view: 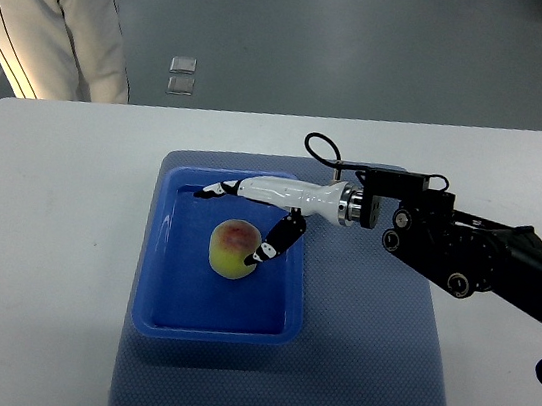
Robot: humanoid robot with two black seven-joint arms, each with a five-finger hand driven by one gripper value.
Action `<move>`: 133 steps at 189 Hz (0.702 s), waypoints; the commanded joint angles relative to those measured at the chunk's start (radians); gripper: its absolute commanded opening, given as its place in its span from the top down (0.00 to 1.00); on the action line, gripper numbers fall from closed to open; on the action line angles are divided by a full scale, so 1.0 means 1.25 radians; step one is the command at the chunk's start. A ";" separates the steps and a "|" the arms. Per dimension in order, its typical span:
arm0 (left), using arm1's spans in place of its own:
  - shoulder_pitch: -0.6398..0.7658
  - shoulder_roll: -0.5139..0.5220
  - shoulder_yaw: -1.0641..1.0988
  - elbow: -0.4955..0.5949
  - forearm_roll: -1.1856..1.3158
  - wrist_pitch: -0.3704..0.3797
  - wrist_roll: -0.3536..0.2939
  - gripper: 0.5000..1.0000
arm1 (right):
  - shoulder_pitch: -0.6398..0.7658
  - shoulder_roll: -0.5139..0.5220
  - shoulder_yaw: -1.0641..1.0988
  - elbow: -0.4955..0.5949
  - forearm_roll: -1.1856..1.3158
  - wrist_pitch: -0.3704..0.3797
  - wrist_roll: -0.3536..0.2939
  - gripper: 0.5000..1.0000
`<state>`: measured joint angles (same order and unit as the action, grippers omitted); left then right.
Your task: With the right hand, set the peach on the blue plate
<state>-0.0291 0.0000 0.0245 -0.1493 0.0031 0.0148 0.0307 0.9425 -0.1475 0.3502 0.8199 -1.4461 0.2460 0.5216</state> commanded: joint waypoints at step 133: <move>0.000 0.000 0.000 0.000 0.000 -0.001 0.000 0.00 | -0.147 -0.034 0.254 -0.144 0.942 -0.133 -0.005 0.14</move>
<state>-0.0290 0.0000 0.0245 -0.1490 0.0031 0.0147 0.0307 0.7792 -0.2200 0.6648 0.6878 -0.4136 0.1071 0.5171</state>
